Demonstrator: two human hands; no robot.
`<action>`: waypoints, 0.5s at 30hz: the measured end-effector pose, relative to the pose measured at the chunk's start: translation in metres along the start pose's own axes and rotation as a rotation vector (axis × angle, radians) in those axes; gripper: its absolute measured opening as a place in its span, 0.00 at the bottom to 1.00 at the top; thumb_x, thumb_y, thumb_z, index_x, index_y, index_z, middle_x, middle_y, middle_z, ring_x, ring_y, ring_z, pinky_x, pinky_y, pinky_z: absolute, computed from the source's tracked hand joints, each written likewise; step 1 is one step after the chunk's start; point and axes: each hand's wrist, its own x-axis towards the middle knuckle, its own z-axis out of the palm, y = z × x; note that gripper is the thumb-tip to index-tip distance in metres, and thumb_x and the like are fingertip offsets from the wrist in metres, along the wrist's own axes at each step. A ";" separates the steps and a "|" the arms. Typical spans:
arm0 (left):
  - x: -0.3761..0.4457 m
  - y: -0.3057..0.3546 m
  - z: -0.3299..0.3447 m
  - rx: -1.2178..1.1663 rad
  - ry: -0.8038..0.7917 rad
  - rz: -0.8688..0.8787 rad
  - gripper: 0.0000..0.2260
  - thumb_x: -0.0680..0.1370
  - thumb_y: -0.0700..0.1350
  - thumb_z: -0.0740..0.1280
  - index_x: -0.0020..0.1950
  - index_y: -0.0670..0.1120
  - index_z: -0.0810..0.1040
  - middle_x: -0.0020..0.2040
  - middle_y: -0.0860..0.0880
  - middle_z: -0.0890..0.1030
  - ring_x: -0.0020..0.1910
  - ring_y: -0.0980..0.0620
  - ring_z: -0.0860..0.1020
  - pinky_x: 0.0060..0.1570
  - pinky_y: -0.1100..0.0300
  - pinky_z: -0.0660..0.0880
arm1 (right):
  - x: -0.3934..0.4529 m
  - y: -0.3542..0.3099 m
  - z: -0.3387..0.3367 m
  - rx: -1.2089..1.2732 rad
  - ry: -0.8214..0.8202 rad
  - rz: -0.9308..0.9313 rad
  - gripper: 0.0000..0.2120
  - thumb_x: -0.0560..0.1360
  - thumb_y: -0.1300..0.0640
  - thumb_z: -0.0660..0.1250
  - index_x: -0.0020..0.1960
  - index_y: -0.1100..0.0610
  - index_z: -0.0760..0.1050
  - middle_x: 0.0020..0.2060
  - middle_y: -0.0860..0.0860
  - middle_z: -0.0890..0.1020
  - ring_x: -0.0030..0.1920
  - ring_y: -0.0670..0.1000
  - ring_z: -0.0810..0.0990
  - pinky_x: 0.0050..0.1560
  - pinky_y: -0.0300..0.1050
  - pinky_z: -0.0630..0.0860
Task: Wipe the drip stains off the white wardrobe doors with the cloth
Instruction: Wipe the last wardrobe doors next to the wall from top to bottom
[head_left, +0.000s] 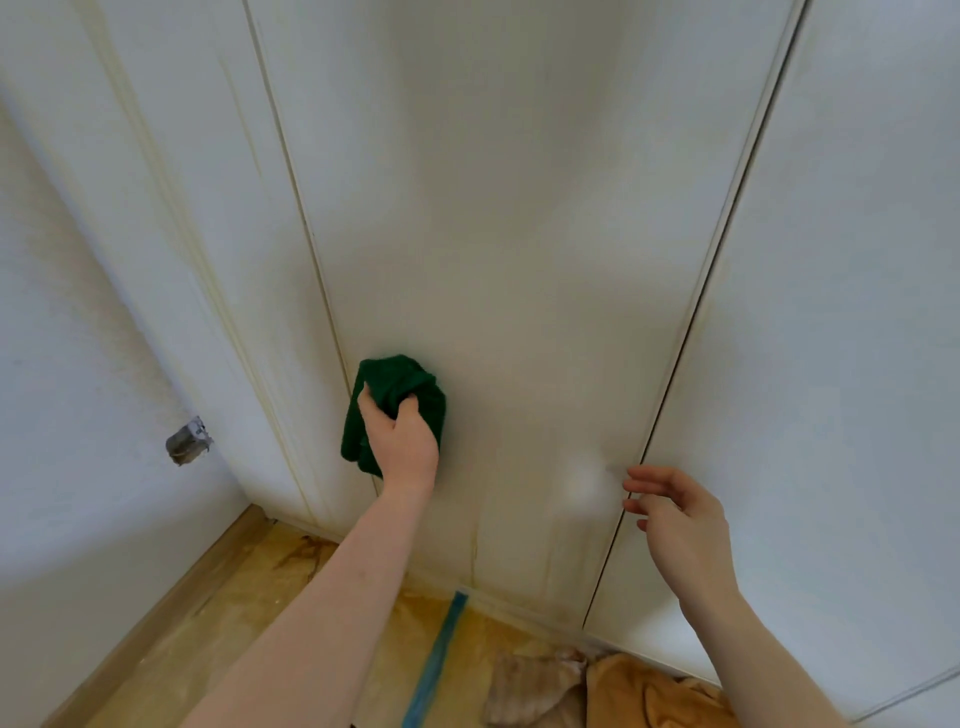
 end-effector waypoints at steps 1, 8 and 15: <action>0.004 -0.006 -0.003 0.042 -0.006 0.006 0.25 0.81 0.43 0.60 0.79 0.54 0.63 0.75 0.50 0.68 0.73 0.47 0.68 0.74 0.44 0.65 | 0.000 0.000 0.004 -0.006 -0.005 -0.001 0.18 0.77 0.69 0.60 0.51 0.50 0.82 0.45 0.47 0.86 0.44 0.47 0.85 0.55 0.52 0.81; -0.001 -0.029 -0.001 0.211 -0.026 0.016 0.24 0.84 0.45 0.61 0.80 0.54 0.61 0.79 0.48 0.58 0.75 0.45 0.64 0.75 0.50 0.60 | 0.003 -0.003 0.017 -0.011 -0.045 -0.024 0.17 0.78 0.70 0.59 0.52 0.52 0.82 0.47 0.49 0.85 0.46 0.49 0.85 0.48 0.44 0.78; -0.041 -0.042 0.027 0.263 -0.095 -0.055 0.27 0.82 0.42 0.64 0.79 0.50 0.58 0.71 0.43 0.61 0.67 0.43 0.66 0.63 0.57 0.60 | 0.008 0.003 0.002 -0.033 -0.025 -0.003 0.18 0.78 0.70 0.59 0.52 0.51 0.82 0.47 0.49 0.86 0.45 0.48 0.85 0.52 0.48 0.80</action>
